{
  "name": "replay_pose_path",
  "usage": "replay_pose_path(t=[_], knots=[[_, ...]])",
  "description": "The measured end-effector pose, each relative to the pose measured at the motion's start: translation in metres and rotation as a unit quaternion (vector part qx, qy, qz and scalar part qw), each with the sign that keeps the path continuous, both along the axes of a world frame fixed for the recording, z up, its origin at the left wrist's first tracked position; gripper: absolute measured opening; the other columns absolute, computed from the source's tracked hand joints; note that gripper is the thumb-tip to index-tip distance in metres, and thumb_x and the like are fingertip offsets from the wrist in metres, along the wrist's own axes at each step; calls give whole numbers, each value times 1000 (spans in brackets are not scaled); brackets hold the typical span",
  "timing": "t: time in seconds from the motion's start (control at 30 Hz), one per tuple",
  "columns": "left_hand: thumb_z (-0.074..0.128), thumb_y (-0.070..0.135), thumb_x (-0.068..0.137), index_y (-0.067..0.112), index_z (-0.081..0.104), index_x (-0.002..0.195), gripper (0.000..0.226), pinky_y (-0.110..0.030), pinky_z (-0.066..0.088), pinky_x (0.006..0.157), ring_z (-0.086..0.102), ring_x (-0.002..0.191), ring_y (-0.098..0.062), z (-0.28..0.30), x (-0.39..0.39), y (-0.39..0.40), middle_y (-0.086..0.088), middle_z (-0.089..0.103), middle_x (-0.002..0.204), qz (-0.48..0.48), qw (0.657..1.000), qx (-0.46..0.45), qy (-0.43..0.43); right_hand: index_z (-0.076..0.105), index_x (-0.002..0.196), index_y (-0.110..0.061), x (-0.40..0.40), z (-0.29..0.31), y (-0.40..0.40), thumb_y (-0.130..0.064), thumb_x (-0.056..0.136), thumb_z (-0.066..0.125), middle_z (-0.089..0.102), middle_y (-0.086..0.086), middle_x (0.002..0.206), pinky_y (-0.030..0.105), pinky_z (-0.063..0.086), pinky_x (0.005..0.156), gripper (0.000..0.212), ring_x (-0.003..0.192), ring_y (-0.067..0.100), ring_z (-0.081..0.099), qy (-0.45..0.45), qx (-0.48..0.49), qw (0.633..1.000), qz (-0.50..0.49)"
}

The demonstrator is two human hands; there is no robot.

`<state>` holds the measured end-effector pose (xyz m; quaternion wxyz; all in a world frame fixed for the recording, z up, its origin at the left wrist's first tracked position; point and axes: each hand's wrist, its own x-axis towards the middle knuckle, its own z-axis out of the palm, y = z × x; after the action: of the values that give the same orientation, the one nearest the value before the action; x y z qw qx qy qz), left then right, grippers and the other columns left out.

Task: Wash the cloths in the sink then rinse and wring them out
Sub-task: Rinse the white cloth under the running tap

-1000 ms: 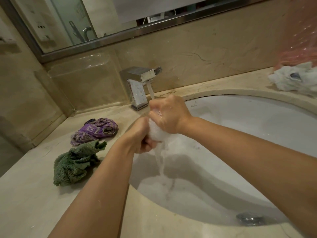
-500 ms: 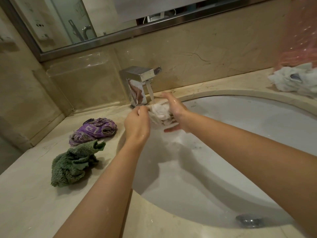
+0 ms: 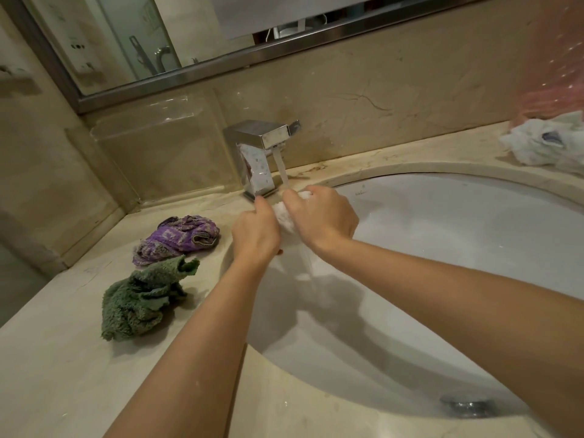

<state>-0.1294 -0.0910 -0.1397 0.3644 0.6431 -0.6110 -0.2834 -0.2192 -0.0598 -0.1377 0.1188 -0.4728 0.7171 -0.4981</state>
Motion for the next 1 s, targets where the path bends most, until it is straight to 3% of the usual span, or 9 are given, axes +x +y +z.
replay_pose_path(t=[0.07,0.2,0.37,0.47,0.63,0.8,0.93,1.0], knots=[[15,34,97,-1,61,100,57,-25,34,46,55,54,-25,1,-1,0,-21,64,84,-35,996,56,55,43,51,-20,-5,1,1,-41,88,52,45,-6,53,27,24,50,44,62,20,47,70,-49,996,-1],[19,24,94,9,55,80,42,-18,22,39,36,40,-16,6,-4,5,-15,54,66,-92,973,137,162,45,50,-18,-15,11,-1,-45,79,39,37,-7,47,24,18,47,40,55,19,43,211,-120,970,7],[26,22,89,12,50,66,34,-11,17,34,29,34,-11,10,4,7,-8,49,53,-149,923,294,201,54,46,-16,-16,5,-11,-46,74,31,43,-2,42,18,9,48,47,45,19,37,312,-211,926,15],[30,29,91,13,48,63,36,-8,15,33,25,32,-8,11,5,7,-6,47,52,-171,891,337,251,38,39,-20,-16,12,-13,-42,71,36,43,-1,34,13,4,53,39,38,16,24,375,-271,887,-9],[35,36,91,11,49,64,39,-7,16,31,25,31,-7,11,3,7,-6,49,53,-185,866,382,265,47,37,-16,-20,11,-16,-39,71,38,41,0,33,13,7,52,42,37,18,24,394,-309,865,26],[32,35,94,10,48,65,42,-8,17,30,27,30,-7,13,4,8,-6,52,53,-184,886,375,202,45,39,-17,-24,5,-11,-39,73,43,41,3,35,20,16,49,40,38,17,26,379,-327,864,45],[30,41,97,9,51,66,48,-10,17,29,28,31,-7,15,6,11,-6,52,55,-194,881,386,195,49,40,-16,-27,3,-7,-36,74,45,40,1,35,15,9,50,40,39,15,24,388,-343,854,45],[29,42,97,10,52,67,50,-11,18,29,29,33,-7,13,5,12,-7,53,56,-183,888,372,199,52,42,-15,-28,1,-8,-36,76,46,40,-1,36,16,14,48,41,39,14,24,390,-344,852,53]])
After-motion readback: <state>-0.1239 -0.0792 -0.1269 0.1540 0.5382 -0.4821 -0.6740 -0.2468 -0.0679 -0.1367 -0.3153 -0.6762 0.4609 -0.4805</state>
